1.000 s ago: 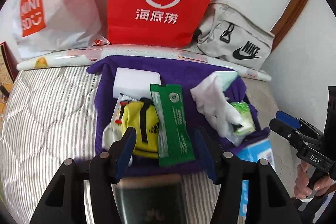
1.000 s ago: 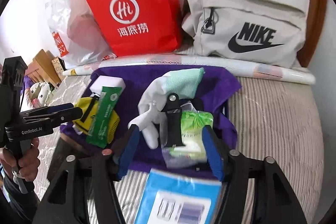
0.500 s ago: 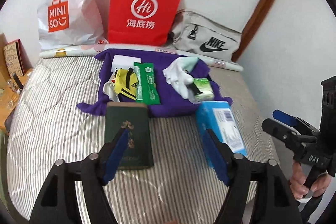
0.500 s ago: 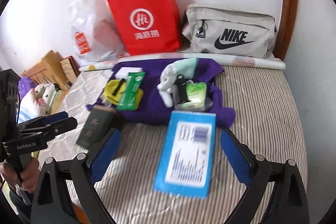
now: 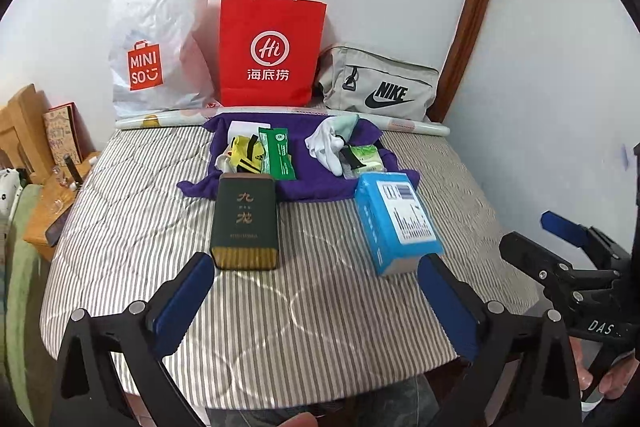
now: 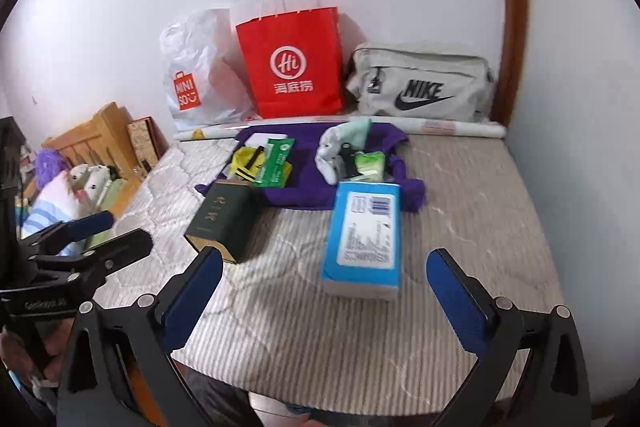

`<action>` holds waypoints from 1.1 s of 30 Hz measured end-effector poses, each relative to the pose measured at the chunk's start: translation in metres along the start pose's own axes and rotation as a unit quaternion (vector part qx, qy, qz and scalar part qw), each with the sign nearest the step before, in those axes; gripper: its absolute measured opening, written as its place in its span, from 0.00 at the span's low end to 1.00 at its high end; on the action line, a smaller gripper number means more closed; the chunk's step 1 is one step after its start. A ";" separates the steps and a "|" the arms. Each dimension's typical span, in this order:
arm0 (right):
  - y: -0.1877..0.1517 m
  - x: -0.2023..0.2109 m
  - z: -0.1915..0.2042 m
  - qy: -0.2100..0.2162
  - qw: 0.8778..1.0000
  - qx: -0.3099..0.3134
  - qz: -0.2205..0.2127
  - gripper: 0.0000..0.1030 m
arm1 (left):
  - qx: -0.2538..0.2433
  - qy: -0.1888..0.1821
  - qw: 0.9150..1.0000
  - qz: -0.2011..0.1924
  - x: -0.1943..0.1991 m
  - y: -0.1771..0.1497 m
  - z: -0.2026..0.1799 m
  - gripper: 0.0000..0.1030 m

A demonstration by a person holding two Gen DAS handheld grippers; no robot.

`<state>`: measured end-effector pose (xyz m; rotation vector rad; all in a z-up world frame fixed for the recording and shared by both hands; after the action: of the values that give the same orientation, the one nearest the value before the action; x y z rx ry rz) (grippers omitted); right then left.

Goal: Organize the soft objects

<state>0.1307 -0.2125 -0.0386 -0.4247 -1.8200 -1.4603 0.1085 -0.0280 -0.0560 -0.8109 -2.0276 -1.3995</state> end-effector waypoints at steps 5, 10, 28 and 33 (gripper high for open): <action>-0.012 0.013 0.002 -0.013 1.000 0.009 0.004 1.00 | -0.004 -0.003 1.000 -0.007 0.009 -0.010 -0.009 1.00; -0.018 0.023 0.001 -0.008 1.000 0.003 -0.001 1.00 | 0.000 0.000 1.000 -0.016 0.016 -0.014 -0.012 1.00; -0.023 0.041 0.002 -0.007 1.000 -0.003 -0.021 1.00 | 0.000 0.021 0.999 -0.038 0.029 -0.018 -0.015 1.00; -0.023 0.041 0.000 -0.007 1.000 -0.009 -0.020 1.00 | 0.000 0.023 0.999 -0.039 0.030 -0.019 -0.015 1.00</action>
<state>0.0880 -0.2271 -0.0251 -0.4101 -1.8370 -1.5053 0.0761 -0.0423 -0.0414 -0.7009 -2.0435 -1.4476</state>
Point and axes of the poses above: each gripper's, at about its wrist camera, not at the fingertips, and x roughly against the way its jaws point, z to its left, y to its top, the point moved 7 cm from there along -x, roughly the way its jaws point, and after that the axes turned 14 degrees about x, right-handed, at the moved point
